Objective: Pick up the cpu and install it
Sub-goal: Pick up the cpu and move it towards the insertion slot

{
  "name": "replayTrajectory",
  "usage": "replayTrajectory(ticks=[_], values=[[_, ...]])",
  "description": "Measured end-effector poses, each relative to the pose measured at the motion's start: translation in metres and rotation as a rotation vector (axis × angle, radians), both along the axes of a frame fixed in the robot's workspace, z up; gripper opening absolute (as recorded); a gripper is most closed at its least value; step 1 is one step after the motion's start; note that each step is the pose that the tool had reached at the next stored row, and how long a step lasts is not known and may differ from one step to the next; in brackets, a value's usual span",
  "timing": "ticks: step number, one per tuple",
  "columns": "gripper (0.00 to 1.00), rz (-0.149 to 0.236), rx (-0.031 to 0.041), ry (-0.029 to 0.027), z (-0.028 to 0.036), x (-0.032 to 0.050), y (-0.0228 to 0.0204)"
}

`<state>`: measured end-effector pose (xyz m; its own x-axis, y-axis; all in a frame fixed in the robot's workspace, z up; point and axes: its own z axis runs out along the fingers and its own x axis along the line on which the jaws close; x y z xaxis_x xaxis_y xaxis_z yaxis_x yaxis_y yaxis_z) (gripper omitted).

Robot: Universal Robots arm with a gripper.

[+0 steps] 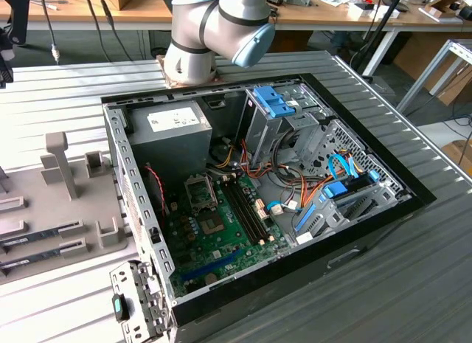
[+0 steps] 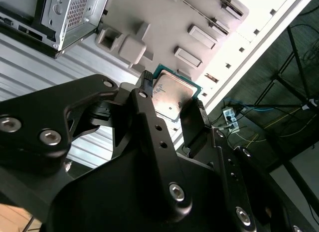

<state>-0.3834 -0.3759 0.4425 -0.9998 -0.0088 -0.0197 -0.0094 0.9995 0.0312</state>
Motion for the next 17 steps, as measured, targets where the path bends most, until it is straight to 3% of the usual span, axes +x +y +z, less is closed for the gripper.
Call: replayTrajectory(ticks=[17], values=[[0.47,0.0,0.0,0.0,-0.0016,0.0114,0.0]])
